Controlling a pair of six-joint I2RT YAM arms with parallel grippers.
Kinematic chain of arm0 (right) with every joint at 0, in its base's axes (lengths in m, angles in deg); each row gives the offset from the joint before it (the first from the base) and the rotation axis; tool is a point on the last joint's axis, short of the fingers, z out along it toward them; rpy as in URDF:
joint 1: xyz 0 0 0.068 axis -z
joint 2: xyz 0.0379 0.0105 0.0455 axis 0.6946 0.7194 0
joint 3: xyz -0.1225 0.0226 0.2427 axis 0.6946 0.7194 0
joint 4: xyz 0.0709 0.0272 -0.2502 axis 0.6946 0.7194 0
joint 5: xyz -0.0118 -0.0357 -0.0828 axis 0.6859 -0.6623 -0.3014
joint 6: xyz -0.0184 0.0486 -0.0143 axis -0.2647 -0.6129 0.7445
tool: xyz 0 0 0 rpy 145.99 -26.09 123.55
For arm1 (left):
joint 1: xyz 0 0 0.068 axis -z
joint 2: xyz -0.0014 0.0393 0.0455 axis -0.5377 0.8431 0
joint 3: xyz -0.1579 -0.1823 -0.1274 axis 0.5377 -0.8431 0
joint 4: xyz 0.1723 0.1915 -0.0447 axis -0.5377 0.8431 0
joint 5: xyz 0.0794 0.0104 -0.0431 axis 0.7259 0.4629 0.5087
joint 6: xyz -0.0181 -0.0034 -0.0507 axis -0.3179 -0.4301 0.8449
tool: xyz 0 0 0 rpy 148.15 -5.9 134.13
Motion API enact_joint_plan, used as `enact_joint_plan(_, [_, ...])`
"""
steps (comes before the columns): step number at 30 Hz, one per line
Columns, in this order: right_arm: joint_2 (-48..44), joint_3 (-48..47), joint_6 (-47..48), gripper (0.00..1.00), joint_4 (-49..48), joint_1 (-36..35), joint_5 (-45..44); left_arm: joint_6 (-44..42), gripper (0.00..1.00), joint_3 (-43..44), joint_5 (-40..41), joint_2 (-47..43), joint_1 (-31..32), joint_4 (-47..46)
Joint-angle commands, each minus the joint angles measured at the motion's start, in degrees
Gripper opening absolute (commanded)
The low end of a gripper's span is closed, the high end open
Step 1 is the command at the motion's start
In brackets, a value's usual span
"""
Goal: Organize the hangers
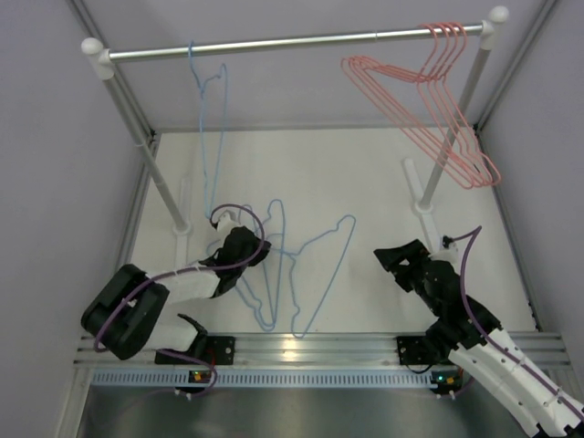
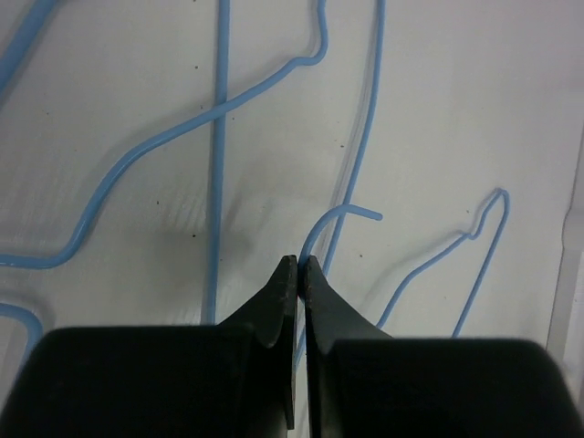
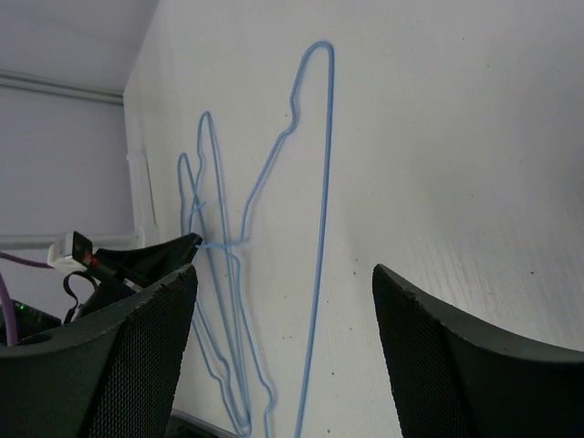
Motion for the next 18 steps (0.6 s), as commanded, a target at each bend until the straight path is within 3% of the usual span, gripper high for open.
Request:
enact_joint_plan(1, [0.4,-0.3,0.8,0.75,-0.4,-0.8,0.0,-4.1,0.0,-0.3,1.2,-7.6,0.5,5.0])
enact_joint_plan(6, [2.3,-1.4,3.0,0.75,-2.0,-0.8,1.6,-7.2,0.0,0.3,1.8,-18.1,2.3,10.8])
enact_joint_plan(13, [13.8,-3.0,4.9,0.72,-10.9,-2.8,7.0,-8.5,0.0,1.5,4.6,-26.4,5.7,15.9])
enact_joint_plan(18, [24.6,-9.4,5.0,0.73,-12.5,-16.1,-4.7,-10.4,0.0,4.7,7.4,-26.7,10.1,18.3])
